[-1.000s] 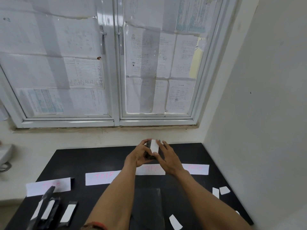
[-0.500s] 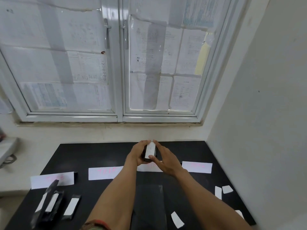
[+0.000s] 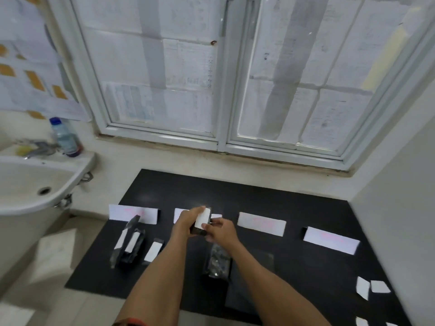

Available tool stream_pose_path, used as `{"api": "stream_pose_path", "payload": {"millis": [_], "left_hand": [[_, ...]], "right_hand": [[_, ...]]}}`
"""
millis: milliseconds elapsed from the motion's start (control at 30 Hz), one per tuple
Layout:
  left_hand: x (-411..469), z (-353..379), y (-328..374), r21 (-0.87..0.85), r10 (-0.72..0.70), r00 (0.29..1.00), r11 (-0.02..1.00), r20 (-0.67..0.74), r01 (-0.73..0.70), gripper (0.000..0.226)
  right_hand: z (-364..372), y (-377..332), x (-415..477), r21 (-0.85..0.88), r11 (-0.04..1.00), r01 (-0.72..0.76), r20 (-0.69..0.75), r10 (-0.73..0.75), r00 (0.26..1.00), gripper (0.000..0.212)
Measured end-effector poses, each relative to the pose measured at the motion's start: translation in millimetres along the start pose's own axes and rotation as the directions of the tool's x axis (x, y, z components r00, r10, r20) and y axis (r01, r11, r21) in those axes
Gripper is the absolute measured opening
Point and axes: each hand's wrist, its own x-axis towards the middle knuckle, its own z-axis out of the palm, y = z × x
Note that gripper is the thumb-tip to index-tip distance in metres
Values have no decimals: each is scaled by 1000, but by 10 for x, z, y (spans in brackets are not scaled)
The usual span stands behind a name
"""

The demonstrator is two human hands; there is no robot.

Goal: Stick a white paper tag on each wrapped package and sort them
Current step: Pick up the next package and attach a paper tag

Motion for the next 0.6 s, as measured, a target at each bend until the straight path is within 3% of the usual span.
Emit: {"api": "stream_pose_path", "payload": {"millis": [100,267,467,600], "left_hand": [[19,-375,-125,112,-10,995,993,-103,22,35],[326,-1313,-387,351,-56,963,924,-263,150,38],[600,-1707,-634,464,-55,968,870,-245,167,54],[613,-1713,-601,469,-119,967,856,-226,215,57]], "right_hand": [[445,151,5,137,978,-158,54,152,987,33],[1445,465,154,207,913,-352,127,332,935,37],[1946,778,414,175,894,-413,71,407,911,29],[2050,1197,701,21,930,-368,-3,368,930,31]]}}
